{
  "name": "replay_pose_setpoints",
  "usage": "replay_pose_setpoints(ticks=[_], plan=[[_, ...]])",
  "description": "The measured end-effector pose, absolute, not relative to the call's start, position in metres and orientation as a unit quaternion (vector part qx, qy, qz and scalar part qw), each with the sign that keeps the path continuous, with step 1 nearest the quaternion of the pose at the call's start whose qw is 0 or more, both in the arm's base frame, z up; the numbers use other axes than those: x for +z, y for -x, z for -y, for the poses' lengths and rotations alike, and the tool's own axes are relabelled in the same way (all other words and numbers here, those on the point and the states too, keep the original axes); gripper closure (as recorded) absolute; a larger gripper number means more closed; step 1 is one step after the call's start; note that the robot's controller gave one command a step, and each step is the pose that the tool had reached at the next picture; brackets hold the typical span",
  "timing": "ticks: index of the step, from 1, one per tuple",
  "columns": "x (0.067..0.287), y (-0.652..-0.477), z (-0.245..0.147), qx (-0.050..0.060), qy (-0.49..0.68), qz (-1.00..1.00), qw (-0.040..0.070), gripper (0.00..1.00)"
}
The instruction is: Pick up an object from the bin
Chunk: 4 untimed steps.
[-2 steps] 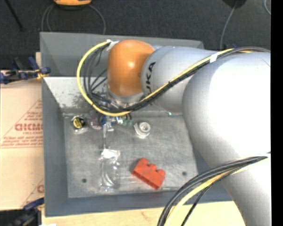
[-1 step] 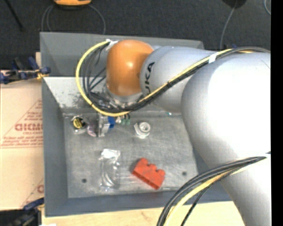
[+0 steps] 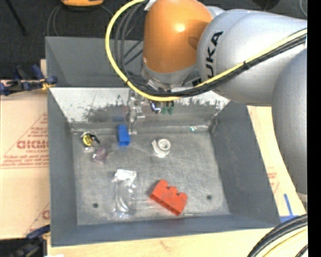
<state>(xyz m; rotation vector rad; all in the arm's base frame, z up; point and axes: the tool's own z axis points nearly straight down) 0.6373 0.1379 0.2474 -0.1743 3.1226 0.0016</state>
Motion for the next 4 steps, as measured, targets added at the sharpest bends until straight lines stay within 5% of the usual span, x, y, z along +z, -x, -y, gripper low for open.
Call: replay_pose_setpoints(ticks=[1, 2, 3, 4], plan=[[0.241, -0.636, -0.138, 0.0, 0.055, -0.998, 0.002, 0.0], [0.106, -0.639, -0.152, 0.001, 0.177, -0.984, 0.006, 0.0], [0.078, -0.643, -0.177, -0.001, 0.23, -0.973, 0.004, 0.0], [0.079, -0.643, -0.177, 0.001, 0.228, -0.974, 0.004, 1.0]])
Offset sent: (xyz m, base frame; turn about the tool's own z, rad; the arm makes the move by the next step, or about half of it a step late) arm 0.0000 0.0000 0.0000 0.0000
